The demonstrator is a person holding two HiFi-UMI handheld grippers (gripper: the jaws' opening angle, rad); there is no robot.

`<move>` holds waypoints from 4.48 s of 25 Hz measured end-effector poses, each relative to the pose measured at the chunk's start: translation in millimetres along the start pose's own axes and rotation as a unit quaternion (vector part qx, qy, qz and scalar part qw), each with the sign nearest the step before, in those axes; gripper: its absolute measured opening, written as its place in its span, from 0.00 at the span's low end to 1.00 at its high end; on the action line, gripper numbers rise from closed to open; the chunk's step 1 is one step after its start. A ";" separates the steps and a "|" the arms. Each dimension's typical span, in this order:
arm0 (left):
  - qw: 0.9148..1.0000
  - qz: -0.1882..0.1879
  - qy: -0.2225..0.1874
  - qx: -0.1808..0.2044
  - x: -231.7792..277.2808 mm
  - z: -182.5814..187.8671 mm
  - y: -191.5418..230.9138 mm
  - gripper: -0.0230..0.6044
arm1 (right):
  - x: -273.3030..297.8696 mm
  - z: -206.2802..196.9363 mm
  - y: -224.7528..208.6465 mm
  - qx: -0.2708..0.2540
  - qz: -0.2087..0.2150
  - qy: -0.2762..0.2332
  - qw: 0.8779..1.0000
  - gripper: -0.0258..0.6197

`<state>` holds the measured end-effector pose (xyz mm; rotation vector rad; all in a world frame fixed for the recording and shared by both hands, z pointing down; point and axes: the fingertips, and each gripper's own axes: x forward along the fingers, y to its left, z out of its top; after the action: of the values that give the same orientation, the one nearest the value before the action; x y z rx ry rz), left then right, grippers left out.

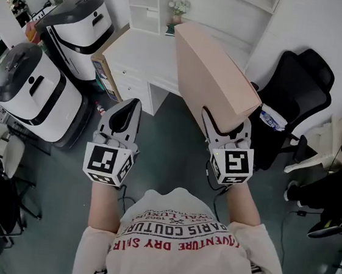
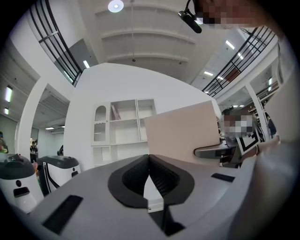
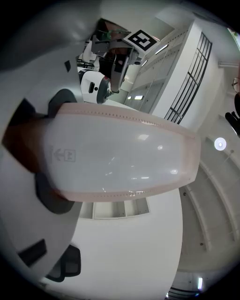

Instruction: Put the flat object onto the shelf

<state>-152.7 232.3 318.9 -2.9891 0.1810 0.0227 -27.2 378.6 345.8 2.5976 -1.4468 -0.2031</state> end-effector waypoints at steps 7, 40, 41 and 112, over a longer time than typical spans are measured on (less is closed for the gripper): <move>1.000 -0.002 0.004 -0.004 -4.8 -2.9 11.2 0.06 | 4.2 1.9 11.2 0.001 0.001 0.007 1.000 0.50; 0.999 0.029 0.041 0.003 45.2 -79.2 224.1 0.06 | 233.3 -30.5 88.9 0.045 0.032 0.014 0.998 0.50; 0.999 0.034 0.040 0.000 59.4 -79.2 235.7 0.06 | 251.2 -31.6 84.6 0.046 0.034 0.013 0.998 0.50; 0.966 -0.252 -0.053 0.013 473.1 -62.3 461.4 0.06 | 678.7 77.4 -154.2 -0.547 -0.211 0.336 0.737 0.52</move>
<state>261.3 -286.2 302.2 -2.9021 -0.5855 0.1223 440.2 -125.3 211.3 1.6174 -0.2449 -0.0887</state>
